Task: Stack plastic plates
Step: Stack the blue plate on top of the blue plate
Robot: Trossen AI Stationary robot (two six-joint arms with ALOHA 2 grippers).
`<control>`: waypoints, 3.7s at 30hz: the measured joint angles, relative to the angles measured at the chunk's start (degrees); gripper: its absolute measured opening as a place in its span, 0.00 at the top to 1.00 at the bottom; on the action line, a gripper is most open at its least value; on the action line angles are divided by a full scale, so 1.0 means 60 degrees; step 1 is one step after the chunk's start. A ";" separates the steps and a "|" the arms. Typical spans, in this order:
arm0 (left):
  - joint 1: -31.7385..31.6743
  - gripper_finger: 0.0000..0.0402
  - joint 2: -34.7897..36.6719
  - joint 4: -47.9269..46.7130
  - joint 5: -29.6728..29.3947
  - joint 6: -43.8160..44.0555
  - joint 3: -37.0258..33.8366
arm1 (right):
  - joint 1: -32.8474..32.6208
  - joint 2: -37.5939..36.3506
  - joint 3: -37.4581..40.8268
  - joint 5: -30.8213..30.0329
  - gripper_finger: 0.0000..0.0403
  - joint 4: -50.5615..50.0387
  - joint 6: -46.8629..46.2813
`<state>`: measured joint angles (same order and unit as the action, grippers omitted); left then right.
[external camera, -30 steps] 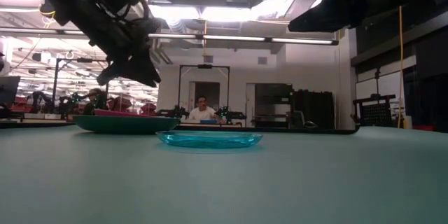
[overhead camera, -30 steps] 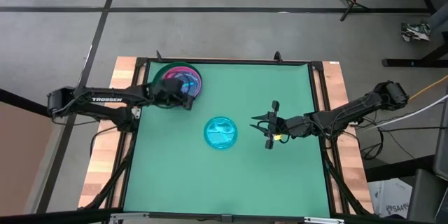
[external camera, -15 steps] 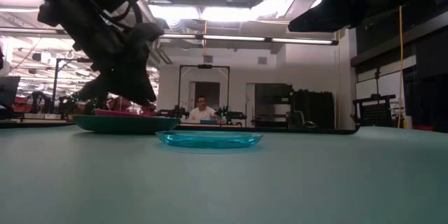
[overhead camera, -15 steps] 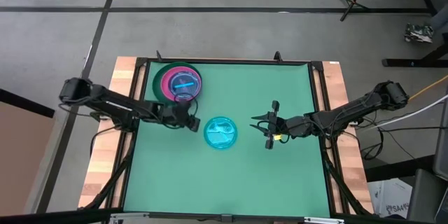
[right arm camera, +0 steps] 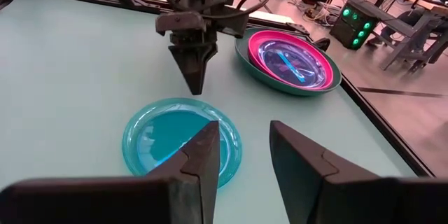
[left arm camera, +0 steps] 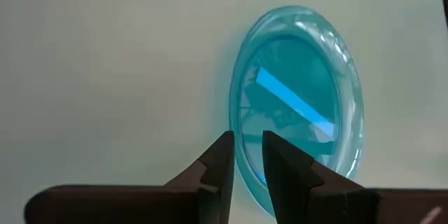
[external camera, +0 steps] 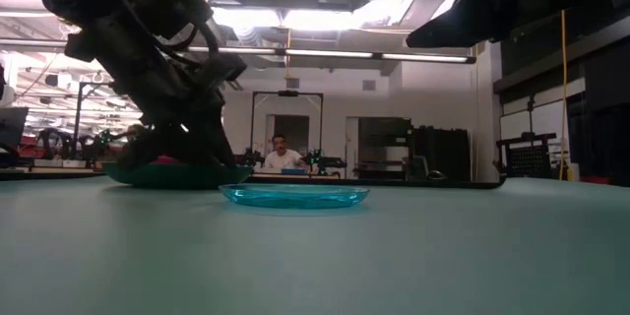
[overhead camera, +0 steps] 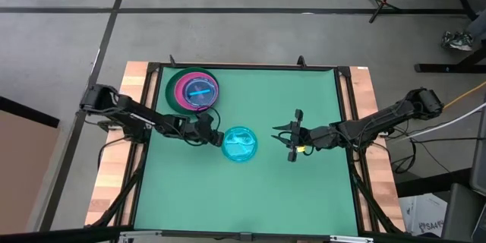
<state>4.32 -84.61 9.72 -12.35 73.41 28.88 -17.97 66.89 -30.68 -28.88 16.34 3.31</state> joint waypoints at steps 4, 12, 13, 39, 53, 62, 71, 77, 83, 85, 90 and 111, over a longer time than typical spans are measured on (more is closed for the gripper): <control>0.0048 0.83 -0.0426 0.0305 0.0148 0.0248 0.0000 | 0.0000 0.0000 0.0000 0.0000 0.70 0.0000 0.0000; 0.0235 0.83 -0.0884 0.0409 0.0098 0.0707 0.0011 | 0.0000 0.0000 0.0000 0.0000 0.70 0.0000 0.0000; 0.0252 0.83 -0.0890 0.0446 0.0089 0.0708 0.0011 | -0.0001 0.0000 0.0000 0.0000 0.70 0.0000 0.0000; 0.0287 0.83 -0.0909 0.0894 -0.0028 0.0743 0.0007 | 0.0000 0.0000 0.0000 0.0000 0.70 0.0000 0.0001; 0.0284 0.83 -0.0905 0.0891 0.0050 0.1279 0.0004 | -0.0002 0.0000 0.0000 0.0000 0.70 0.0000 0.0003; 0.0284 0.83 -0.0905 0.0891 0.0289 0.1279 0.0000 | -0.0002 0.0000 0.0000 0.0000 0.70 0.0004 0.0001; 0.0284 0.83 -0.0902 0.0889 0.0577 0.1497 0.0000 | -0.0002 0.0000 0.0000 0.0000 0.70 0.0004 0.0003; 0.0284 0.83 -0.0898 0.0885 0.0577 0.1501 0.0000 | 0.0001 0.0001 0.0000 0.0000 0.70 0.0004 0.0003; 0.0284 0.90 -0.0898 0.0880 0.0492 0.1497 0.0000 | 0.0001 0.0002 0.0000 0.0000 0.70 0.0004 0.0003; 0.0284 0.93 -0.0898 0.0876 0.0421 0.1497 0.0000 | 0.0000 0.0000 0.0000 0.0000 0.70 0.0004 0.0003; 0.0284 0.98 -0.0898 0.0876 0.0393 0.1489 0.0000 | 0.0002 0.0004 0.0000 0.0000 0.70 0.0004 0.0003; 0.0129 1.00 -0.0898 0.0884 -0.0050 0.1153 0.0000 | -0.0002 0.0001 0.0000 0.0004 0.70 0.0002 0.0003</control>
<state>5.09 -90.00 15.03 -12.64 80.33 28.88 -17.98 66.90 -30.68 -28.86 16.35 3.33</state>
